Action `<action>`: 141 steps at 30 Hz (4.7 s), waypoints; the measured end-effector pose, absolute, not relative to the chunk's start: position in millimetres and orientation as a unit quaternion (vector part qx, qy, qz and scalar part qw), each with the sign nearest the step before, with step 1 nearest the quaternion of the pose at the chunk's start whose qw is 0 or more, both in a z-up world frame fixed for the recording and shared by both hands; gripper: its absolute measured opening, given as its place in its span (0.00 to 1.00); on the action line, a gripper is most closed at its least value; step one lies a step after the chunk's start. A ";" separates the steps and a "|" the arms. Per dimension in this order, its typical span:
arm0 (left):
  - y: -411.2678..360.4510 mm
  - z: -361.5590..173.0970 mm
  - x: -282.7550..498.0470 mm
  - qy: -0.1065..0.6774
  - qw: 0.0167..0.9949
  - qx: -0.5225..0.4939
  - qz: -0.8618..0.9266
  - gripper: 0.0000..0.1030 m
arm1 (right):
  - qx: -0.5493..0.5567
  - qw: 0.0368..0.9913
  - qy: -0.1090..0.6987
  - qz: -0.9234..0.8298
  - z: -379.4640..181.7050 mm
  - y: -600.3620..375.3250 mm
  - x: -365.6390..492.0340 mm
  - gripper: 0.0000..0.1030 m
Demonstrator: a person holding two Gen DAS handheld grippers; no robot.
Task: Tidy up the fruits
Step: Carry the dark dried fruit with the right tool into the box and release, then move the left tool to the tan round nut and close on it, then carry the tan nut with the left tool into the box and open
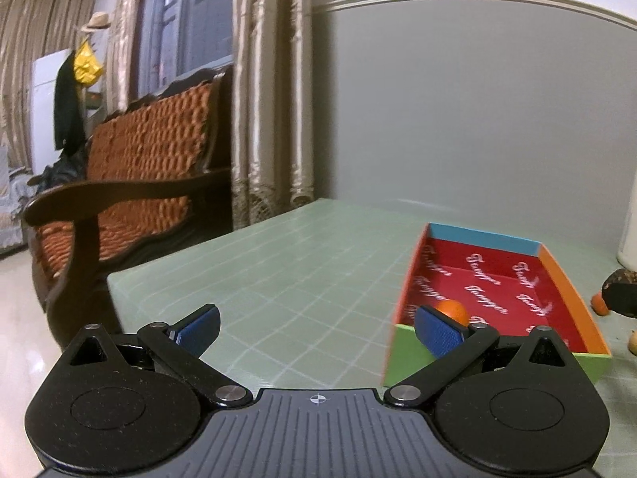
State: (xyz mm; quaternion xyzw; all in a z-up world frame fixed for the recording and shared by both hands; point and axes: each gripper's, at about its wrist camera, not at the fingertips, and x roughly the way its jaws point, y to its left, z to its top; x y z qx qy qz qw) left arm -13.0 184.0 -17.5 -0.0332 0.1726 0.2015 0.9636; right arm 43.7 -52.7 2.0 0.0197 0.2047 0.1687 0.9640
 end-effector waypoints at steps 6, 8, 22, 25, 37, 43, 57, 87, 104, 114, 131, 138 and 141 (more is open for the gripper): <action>201.2 -20.6 -17.5 0.177 0.959 -0.048 0.217 1.00 | 0.001 0.958 0.212 0.194 3.4 -27.0 49.1 0.44; 205.0 -20.8 -18.0 0.178 0.958 -0.051 0.221 1.00 | -0.004 0.955 0.218 0.201 2.0 -18.8 52.0 0.44; 199.8 -21.5 -17.2 0.176 0.960 -0.053 0.210 1.00 | -0.033 0.945 0.250 0.210 -14.8 4.8 59.1 0.44; 200.3 -21.5 -16.7 0.178 0.960 -0.056 0.211 1.00 | -0.030 0.944 0.250 0.211 -14.1 3.2 58.3 0.48; 191.2 -20.8 -16.0 0.176 0.962 -0.046 0.204 1.00 | -0.015 0.953 0.219 0.208 -2.9 -14.9 48.9 0.54; 171.3 -18.0 -13.9 0.167 0.968 -0.031 0.183 1.00 | -0.015 0.963 0.200 0.179 0.2 -42.7 39.0 0.59; 75.5 -14.8 -7.0 0.143 0.987 0.045 0.063 1.00 | 0.027 0.983 0.178 0.022 -14.4 -155.3 25.4 0.62; -81.3 -38.2 63.4 0.223 0.958 0.127 -0.130 0.80 | 0.118 0.955 0.133 -0.236 -31.1 -305.1 -42.6 0.84; -83.2 -49.2 102.0 0.289 0.944 0.083 -0.137 0.40 | 0.135 0.953 0.142 -0.232 -30.6 -313.8 -37.7 0.84; -82.9 -49.3 101.0 0.281 0.946 0.088 -0.139 0.26 | 0.135 0.953 0.149 -0.225 -30.9 -313.6 -35.1 0.84; -57.7 -38.1 82.9 0.235 0.962 0.063 -0.125 0.26 | 0.130 0.957 0.154 -0.209 -31.0 -302.5 -29.7 0.84; -34.2 -25.1 73.3 0.204 0.973 0.056 -0.094 0.26 | 0.118 0.961 0.156 -0.194 -30.3 -287.3 -22.4 0.84; -19.1 -20.2 70.8 0.197 0.976 0.049 -0.076 0.26 | 0.115 0.963 0.157 -0.187 -30.0 -280.6 -19.9 0.84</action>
